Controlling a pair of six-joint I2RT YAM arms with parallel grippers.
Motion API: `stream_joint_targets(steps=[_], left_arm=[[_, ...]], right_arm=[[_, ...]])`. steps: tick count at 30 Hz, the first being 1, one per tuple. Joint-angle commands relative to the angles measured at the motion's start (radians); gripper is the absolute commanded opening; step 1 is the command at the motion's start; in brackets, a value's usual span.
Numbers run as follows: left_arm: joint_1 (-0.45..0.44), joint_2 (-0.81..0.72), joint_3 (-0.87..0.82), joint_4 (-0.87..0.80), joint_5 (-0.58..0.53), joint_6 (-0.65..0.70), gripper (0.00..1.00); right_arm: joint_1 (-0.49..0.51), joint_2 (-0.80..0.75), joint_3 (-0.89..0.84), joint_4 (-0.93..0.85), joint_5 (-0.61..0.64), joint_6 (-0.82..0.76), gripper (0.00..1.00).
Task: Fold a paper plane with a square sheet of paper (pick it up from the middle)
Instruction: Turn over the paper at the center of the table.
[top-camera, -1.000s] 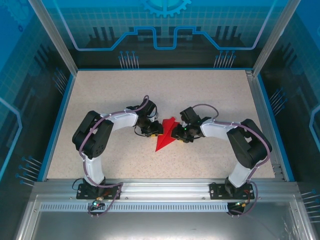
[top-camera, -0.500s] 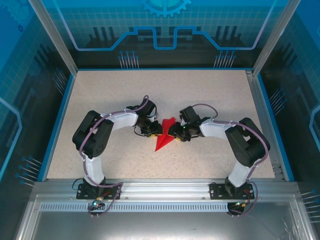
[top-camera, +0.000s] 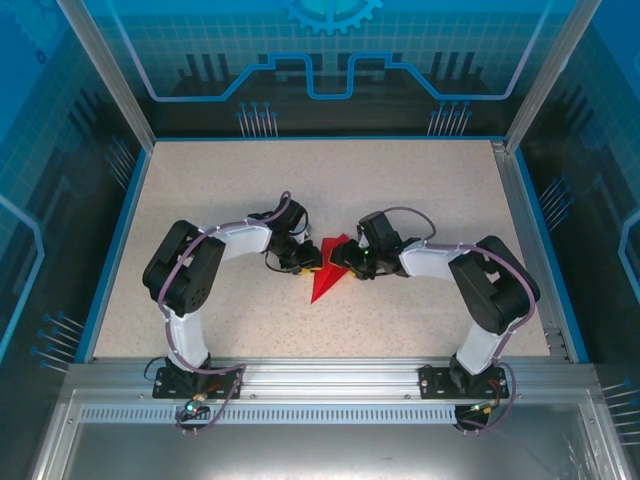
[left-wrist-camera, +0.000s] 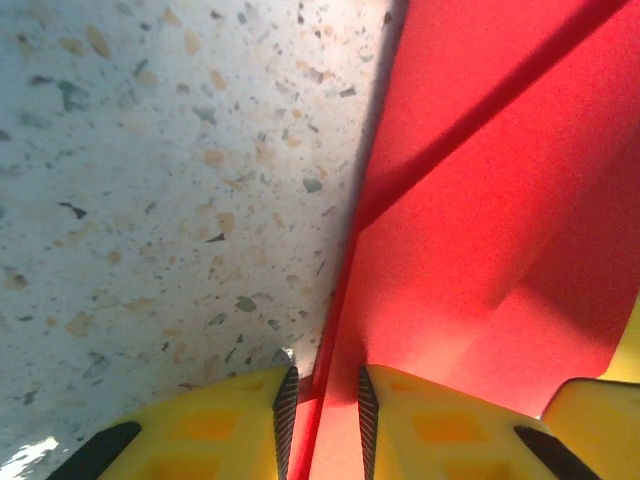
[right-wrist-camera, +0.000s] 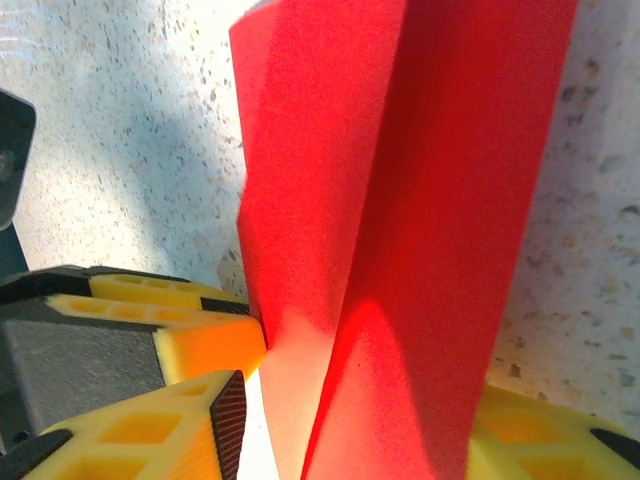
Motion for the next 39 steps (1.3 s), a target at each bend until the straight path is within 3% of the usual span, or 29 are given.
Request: stream_joint_targets(steps=[1,19,26,29,35,39], left_arm=[[0.02,-0.016,-0.024,0.02,-0.007,-0.024,0.28],[0.02,-0.046,-0.036,0.016,-0.013,-0.021,0.26],[0.023,-0.128,-0.061,0.012,-0.045,-0.034,0.27],[0.025,-0.194,-0.085,0.009,-0.087,-0.044,0.29],[0.026,-0.336,-0.131,-0.019,-0.227,-0.057,0.33],[0.033,-0.416,-0.169,-0.018,-0.328,-0.071,0.35]], right_arm=[[0.027,0.023,-0.009,0.065,0.01,0.034,0.49],[0.031,0.105,0.113,0.02,0.017,-0.05,0.27],[0.03,0.099,0.183,-0.087,0.018,-0.174,0.08],[0.03,0.078,0.232,-0.184,0.028,-0.259,0.07],[0.029,0.021,0.419,-0.558,0.205,-0.51,0.07],[0.037,0.019,0.559,-0.826,0.462,-0.616,0.09]])
